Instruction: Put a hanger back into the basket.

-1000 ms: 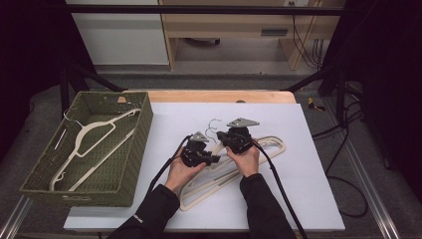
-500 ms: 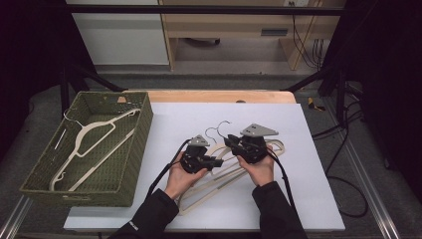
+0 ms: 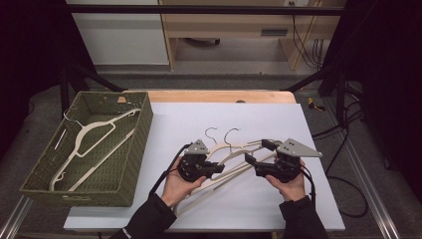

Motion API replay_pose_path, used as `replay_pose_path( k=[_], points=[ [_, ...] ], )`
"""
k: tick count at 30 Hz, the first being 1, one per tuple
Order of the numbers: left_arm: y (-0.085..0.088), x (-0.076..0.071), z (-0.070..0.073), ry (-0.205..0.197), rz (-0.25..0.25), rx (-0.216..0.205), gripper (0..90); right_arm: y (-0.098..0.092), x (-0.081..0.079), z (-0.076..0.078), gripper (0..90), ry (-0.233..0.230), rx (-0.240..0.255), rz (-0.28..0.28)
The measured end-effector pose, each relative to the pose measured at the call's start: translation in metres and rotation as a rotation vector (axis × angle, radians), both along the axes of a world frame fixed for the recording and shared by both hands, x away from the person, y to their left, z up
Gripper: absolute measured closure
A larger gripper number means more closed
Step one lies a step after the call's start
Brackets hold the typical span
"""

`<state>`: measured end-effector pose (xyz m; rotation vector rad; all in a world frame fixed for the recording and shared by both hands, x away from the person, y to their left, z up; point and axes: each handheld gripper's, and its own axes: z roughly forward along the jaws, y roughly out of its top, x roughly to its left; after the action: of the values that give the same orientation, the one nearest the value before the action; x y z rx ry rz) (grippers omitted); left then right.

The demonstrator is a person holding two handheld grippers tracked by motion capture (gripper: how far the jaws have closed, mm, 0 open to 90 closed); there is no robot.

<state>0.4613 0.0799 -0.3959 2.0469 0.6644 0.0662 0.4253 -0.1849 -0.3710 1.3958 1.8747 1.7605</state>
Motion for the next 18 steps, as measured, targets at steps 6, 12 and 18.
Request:
replay_pose_path(
  k=[6,12,18],
  points=[
    [0.02,-0.005,0.021,-0.038,0.022,-0.026,85.9,-0.017,-0.008,0.0,12.3,-0.001,-0.002,-0.043],
    [0.047,-0.006,0.05,-0.094,0.051,-0.03,85.9,-0.029,-0.014,0.0,7.4,0.008,0.013,-0.083],
    [0.075,-0.01,0.075,-0.138,0.078,-0.026,86.0,-0.032,-0.013,-0.004,6.9,0.02,0.005,-0.1]
  ],
)
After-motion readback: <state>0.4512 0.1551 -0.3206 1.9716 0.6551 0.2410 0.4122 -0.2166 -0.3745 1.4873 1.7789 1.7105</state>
